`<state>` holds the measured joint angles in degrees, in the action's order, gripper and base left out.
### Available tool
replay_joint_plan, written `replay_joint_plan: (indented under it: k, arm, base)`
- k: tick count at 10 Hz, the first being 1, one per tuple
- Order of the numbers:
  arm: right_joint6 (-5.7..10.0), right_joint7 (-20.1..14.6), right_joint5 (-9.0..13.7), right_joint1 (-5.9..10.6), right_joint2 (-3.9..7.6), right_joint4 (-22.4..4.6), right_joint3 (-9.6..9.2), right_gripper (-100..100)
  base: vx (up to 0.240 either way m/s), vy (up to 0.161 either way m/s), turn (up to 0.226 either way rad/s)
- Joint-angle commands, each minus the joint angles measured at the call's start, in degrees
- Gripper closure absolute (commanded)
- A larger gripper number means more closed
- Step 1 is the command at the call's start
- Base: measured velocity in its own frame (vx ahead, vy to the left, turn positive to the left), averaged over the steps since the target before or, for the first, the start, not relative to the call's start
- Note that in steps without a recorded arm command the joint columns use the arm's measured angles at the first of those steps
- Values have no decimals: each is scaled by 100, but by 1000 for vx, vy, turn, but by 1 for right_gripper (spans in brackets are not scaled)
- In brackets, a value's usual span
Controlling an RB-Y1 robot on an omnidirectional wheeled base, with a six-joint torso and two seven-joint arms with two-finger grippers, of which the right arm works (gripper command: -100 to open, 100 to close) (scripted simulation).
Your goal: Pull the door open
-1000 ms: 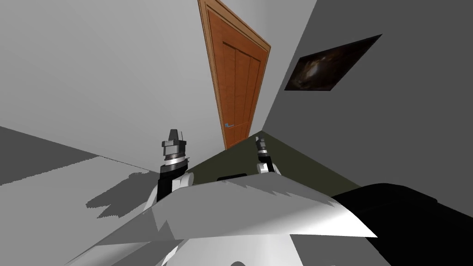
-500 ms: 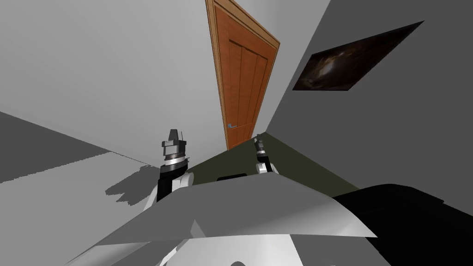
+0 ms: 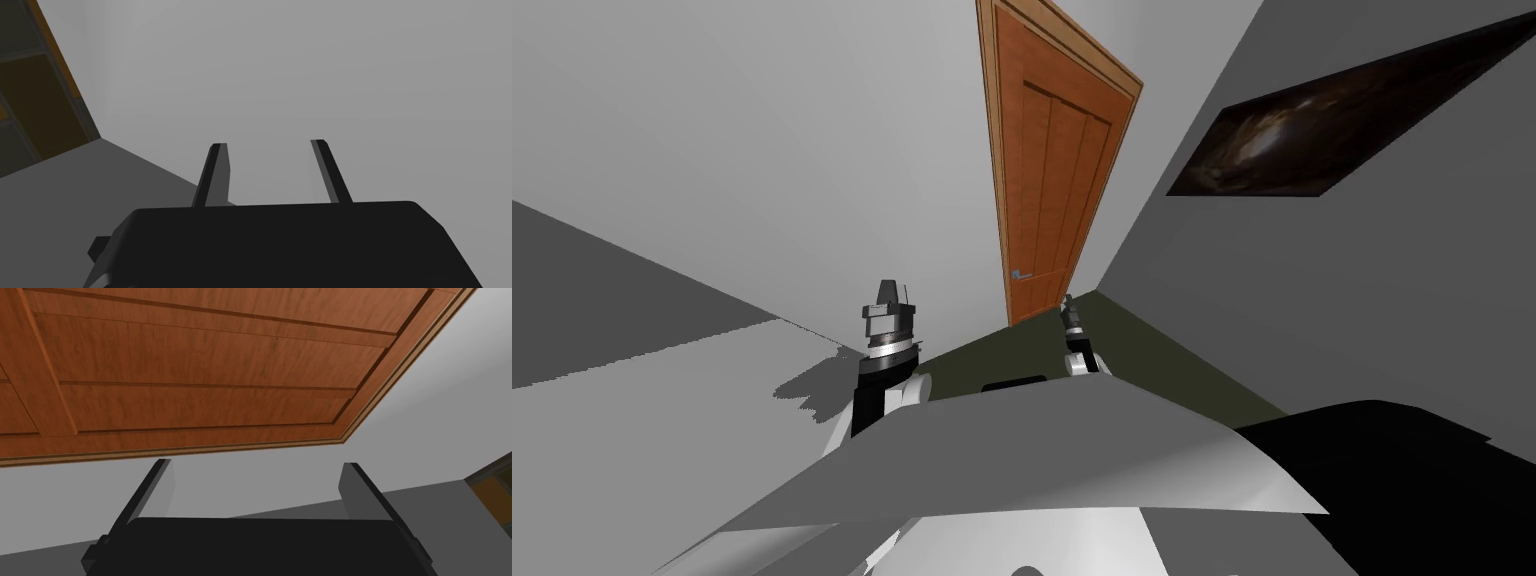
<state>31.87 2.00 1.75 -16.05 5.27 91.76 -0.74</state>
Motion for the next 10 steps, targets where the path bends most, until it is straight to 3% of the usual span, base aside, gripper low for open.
replay_joint_plan:
  k: [1,10]
  arm:
    - [39,-32,26,58,34,-171,7,-100]
    - [432,-225,231,617,226,-1569,21,-100]
  base:
    - [60,-18,65]
    - [61,-20,122]
